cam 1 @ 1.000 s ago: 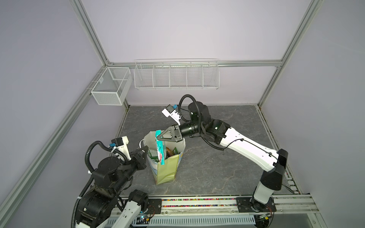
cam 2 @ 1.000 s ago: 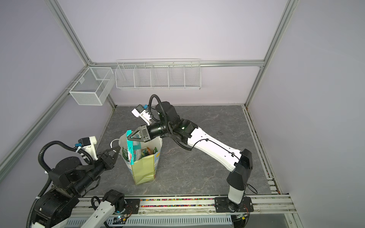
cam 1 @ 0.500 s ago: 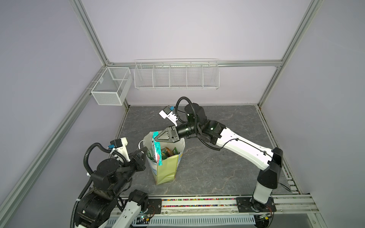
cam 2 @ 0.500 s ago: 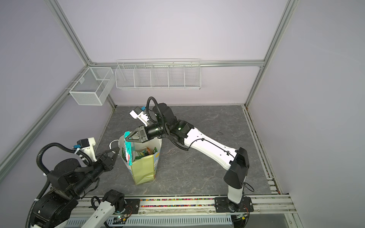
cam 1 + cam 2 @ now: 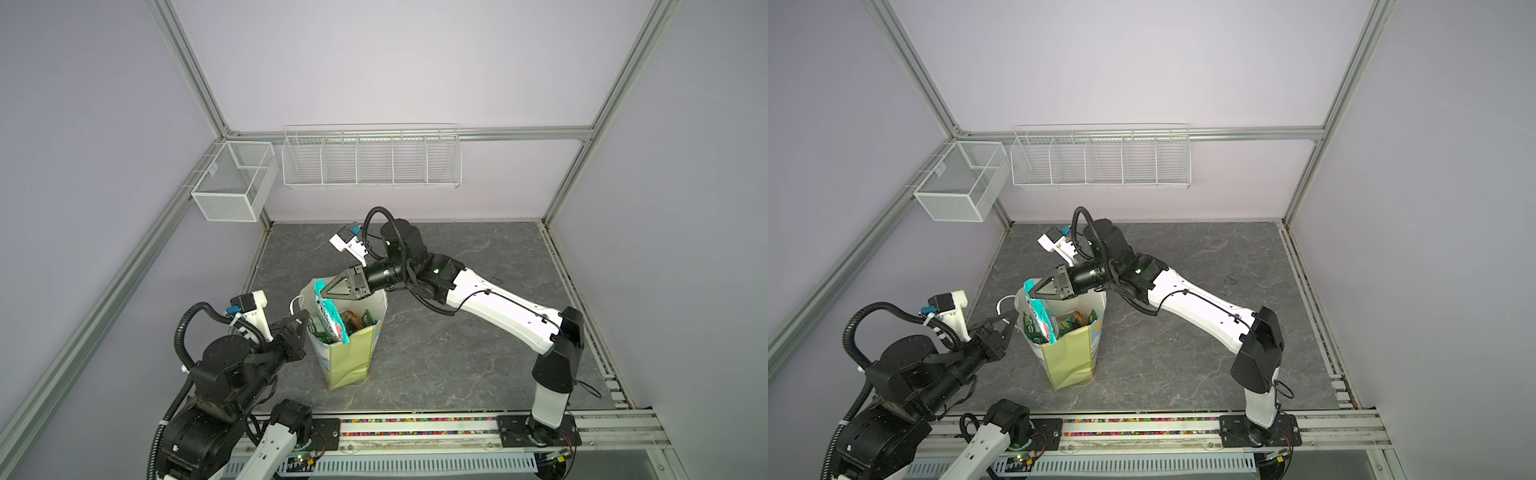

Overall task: Place the snacks into the paper bag
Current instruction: Place the snack in the paper bag.

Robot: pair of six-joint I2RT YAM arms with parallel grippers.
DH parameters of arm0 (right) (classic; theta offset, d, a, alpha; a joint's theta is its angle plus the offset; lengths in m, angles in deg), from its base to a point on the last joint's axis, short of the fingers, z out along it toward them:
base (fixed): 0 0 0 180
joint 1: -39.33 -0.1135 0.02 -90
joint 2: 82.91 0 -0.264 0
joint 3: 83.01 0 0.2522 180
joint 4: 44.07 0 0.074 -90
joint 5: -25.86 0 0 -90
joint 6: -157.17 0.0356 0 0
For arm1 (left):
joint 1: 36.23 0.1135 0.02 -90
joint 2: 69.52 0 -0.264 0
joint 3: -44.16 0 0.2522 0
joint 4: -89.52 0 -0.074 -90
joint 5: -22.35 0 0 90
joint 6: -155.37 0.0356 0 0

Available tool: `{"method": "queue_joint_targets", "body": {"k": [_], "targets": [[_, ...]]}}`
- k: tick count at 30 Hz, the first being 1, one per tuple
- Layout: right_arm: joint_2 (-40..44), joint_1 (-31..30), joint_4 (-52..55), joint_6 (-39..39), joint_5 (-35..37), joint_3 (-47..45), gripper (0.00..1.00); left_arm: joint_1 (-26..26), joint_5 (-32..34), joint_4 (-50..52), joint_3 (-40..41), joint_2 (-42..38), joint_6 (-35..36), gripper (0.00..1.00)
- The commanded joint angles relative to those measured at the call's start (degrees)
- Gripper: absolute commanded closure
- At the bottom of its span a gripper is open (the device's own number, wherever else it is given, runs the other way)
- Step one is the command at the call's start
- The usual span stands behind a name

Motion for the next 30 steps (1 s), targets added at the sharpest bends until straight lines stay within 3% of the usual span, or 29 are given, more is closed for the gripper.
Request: {"method": "queue_joint_targets", "body": {"k": [1,9,14,17,30], "targets": [[-0.96,-0.56,-3.57,0.94,-1.41,2.08,0.92,0.28,0.25,0.83,0.2,-0.92,0.63,1.0],[-2.46,-0.73,-2.82,1.15,-0.86,3.46,0.89,0.25,0.21,0.91,-0.31,-0.75,0.62,1.0],[-2.47,-0.71,-2.47,1.12,-0.54,3.64,0.59,0.29,0.22,1.04,-0.68,-0.53,0.74,1.0],[-1.73,-0.7,-0.8,0.0,0.12,3.97,0.5,0.24,0.18,0.96,-0.85,-0.46,0.75,1.0],[3.79,0.07,11.48,-9.78,5.91,5.05,0.4,0.28,0.16,0.53,-0.93,0.15,0.76,1.0]]}}
